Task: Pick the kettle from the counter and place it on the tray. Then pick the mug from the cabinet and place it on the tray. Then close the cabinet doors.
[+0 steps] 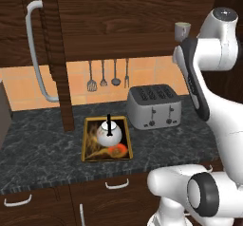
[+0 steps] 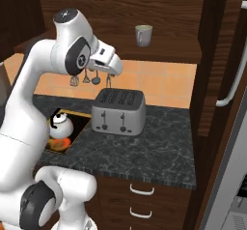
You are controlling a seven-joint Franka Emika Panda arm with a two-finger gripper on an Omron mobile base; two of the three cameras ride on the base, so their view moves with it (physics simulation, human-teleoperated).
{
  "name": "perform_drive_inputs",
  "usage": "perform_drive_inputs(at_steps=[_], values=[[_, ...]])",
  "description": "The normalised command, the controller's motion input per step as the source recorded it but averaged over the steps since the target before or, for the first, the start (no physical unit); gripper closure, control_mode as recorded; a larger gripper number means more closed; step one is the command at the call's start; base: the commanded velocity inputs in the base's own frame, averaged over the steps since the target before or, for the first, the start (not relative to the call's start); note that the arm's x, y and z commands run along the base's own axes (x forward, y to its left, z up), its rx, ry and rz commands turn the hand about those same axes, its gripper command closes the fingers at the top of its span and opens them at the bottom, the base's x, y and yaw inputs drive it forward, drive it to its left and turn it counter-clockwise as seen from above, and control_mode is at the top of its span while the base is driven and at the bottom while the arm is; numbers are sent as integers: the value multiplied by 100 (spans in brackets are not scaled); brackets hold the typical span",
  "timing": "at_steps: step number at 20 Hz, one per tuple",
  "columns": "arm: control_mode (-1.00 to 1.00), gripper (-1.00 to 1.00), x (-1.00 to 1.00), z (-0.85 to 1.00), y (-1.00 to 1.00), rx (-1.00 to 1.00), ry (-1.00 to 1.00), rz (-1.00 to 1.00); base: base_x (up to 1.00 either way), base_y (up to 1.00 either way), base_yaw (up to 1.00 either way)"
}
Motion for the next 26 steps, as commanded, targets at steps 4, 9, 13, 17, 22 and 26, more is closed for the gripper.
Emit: perform_drive_inputs(at_steps=[4, 9, 13, 17, 22, 26], values=[[-100, -100, 56, 31, -31, 0, 0, -8, 0, 0, 0], [-100, -100, 55, 41, -23, 0, -14, -6, 0, 0, 0], [-100, -100, 62, 35, -10, 0, -21, -3, 0, 0, 0], [-100, -100, 59, 5, -19, 0, -28, -6, 0, 0, 0], [-100, -100, 29, 4, -5, 3, -9, -5, 0, 0, 0], [-100, -100, 40, 2, -1, 0, 4, -6, 0, 0, 0]])
